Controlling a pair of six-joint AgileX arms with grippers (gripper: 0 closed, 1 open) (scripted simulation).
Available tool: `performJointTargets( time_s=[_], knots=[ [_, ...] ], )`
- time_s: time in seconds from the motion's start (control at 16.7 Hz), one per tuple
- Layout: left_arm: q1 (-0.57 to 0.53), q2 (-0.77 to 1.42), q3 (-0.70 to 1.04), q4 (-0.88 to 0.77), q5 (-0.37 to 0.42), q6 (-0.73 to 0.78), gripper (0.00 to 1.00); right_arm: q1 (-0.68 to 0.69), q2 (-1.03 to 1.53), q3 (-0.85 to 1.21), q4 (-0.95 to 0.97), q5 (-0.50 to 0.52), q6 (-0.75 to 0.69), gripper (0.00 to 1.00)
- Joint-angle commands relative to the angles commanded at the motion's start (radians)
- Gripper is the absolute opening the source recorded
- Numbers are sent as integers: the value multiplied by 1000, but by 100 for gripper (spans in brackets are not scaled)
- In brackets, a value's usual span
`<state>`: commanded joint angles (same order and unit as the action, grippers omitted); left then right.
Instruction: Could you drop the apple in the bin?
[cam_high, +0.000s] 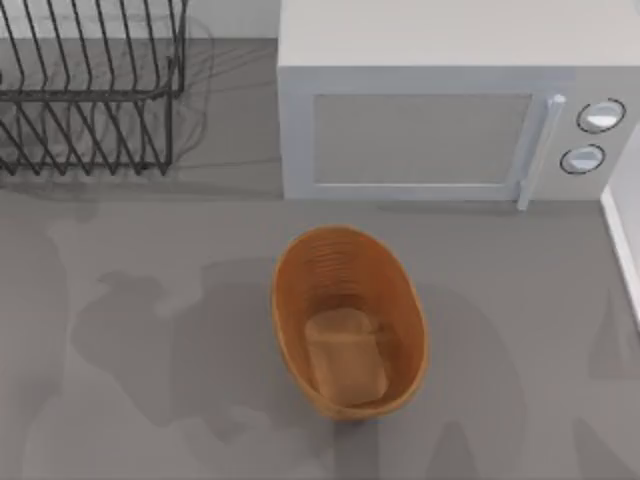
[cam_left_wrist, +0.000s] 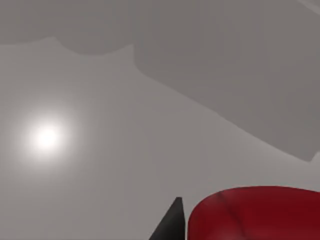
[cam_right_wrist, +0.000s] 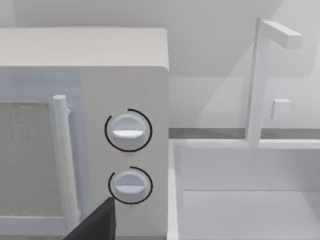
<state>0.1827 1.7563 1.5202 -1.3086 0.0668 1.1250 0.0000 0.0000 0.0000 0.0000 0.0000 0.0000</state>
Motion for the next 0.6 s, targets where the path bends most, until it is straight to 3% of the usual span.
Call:
performJointTargets(
  time_s=[0.24,0.6],
  knots=[
    [-225,58,67,-14,-24,-62,0,0,0,0,0,0,0,100],
    [-735,151,184,-22,-74,-202,0,0,0,0,0,0,0,100]
  ],
)
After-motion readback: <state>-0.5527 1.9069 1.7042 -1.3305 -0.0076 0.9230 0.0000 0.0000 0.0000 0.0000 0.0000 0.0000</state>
